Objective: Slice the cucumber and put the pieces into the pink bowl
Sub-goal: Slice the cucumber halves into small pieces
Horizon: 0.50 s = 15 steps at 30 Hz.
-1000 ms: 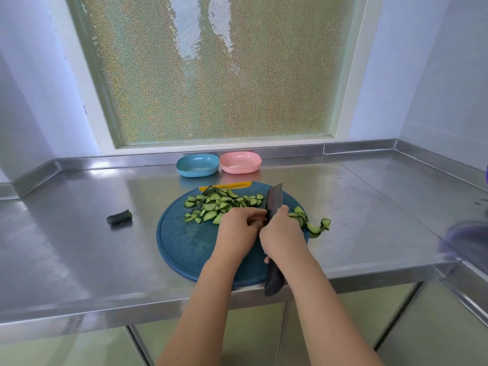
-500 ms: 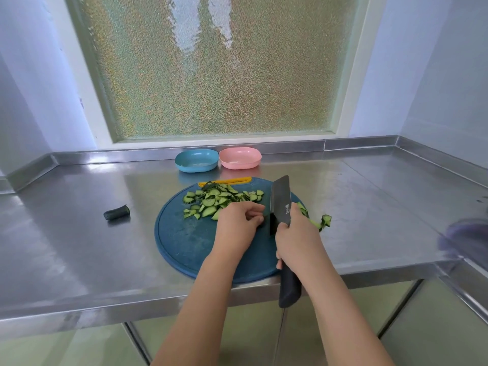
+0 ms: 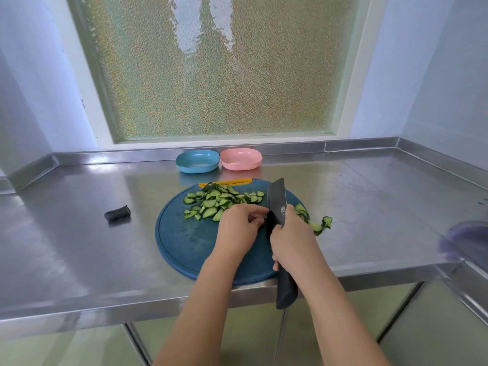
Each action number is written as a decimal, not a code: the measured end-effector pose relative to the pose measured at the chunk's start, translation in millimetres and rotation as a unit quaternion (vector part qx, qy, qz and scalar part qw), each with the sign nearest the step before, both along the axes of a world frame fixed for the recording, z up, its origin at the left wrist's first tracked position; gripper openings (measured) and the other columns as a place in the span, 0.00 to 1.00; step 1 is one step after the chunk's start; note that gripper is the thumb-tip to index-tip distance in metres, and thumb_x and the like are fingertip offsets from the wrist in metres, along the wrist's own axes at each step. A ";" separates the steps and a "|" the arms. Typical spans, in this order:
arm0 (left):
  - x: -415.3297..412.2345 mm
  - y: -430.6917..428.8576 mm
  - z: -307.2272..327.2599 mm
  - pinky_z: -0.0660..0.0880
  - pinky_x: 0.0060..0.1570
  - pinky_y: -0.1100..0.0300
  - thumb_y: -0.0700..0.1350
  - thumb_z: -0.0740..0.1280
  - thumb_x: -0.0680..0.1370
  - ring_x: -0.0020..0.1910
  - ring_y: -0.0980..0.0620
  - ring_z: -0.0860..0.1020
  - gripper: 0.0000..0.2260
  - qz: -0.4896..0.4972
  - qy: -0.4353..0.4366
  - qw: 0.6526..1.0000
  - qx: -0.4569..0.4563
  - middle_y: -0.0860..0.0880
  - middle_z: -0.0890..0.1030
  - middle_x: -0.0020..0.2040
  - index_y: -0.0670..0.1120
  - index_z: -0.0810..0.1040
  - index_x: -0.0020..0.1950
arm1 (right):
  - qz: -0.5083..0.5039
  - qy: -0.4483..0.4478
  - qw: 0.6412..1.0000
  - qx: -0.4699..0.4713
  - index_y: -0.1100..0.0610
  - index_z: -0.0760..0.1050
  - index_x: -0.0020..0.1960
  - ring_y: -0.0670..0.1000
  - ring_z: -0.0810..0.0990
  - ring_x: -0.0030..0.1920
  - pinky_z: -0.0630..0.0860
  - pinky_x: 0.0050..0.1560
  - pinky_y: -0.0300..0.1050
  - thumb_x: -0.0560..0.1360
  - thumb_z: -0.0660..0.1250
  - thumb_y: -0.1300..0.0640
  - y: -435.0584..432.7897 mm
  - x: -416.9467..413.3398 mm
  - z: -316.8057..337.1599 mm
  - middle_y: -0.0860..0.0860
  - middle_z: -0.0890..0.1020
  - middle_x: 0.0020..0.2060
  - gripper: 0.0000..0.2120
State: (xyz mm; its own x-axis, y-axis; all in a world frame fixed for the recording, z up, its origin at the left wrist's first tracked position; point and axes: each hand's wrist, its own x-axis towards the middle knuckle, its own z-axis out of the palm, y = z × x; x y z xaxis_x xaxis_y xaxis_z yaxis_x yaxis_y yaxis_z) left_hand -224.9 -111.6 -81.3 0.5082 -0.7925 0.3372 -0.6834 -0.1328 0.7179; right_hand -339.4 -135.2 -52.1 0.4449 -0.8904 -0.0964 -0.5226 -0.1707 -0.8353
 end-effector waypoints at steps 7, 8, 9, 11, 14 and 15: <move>1.5 -1.5 -2.3 0.65 0.40 0.83 0.36 0.66 0.75 0.44 0.62 0.76 0.13 0.002 0.004 1.000 -0.008 0.51 0.84 0.50 0.48 0.82 0.56 | 0.005 0.067 0.998 0.001 0.54 0.46 0.78 0.61 0.81 0.43 0.79 0.29 0.48 0.78 0.54 0.66 -6.2 11.5 7.8 0.64 0.76 0.56 0.32; 1.7 -1.4 -2.7 0.66 0.40 0.83 0.36 0.66 0.75 0.44 0.62 0.76 0.13 0.003 0.003 1.000 -0.009 0.51 0.84 0.50 0.47 0.82 0.56 | 0.005 0.064 0.998 0.009 0.55 0.47 0.78 0.60 0.80 0.39 0.80 0.31 0.50 0.78 0.54 0.66 -7.0 11.3 9.2 0.64 0.76 0.56 0.31; 1.8 -1.3 -2.9 0.66 0.40 0.83 0.36 0.67 0.75 0.44 0.62 0.76 0.13 0.004 0.003 1.000 -0.011 0.51 0.84 0.49 0.47 0.82 0.56 | 0.004 0.061 0.998 0.016 0.55 0.48 0.77 0.59 0.79 0.37 0.80 0.32 0.50 0.78 0.54 0.66 -7.7 11.4 10.0 0.64 0.75 0.56 0.31; 2.2 -1.7 -3.1 0.66 0.41 0.82 0.36 0.67 0.75 0.43 0.62 0.77 0.13 0.001 0.004 1.000 -0.014 0.51 0.84 0.49 0.47 0.82 0.56 | 0.003 0.067 0.998 0.021 0.55 0.47 0.78 0.58 0.78 0.36 0.79 0.28 0.47 0.78 0.54 0.66 -8.7 14.6 8.5 0.64 0.75 0.56 0.31; 1.6 -1.2 -2.3 0.69 0.44 0.80 0.37 0.67 0.75 0.43 0.62 0.77 0.12 -0.002 0.004 1.000 -0.012 0.50 0.84 0.49 0.47 0.82 0.56 | -0.006 0.093 0.996 0.013 0.55 0.47 0.77 0.61 0.81 0.45 0.71 0.17 0.40 0.78 0.55 0.65 -10.1 23.6 1.1 0.62 0.74 0.57 0.31; 1.6 -0.8 -2.2 0.69 0.44 0.79 0.37 0.67 0.75 0.44 0.62 0.77 0.12 -0.001 0.007 1.000 -0.013 0.50 0.84 0.49 0.47 0.82 0.56 | -0.010 0.102 0.995 0.006 0.56 0.48 0.77 0.62 0.81 0.49 0.71 0.17 0.41 0.77 0.56 0.66 -10.6 25.3 -0.7 0.62 0.74 0.57 0.31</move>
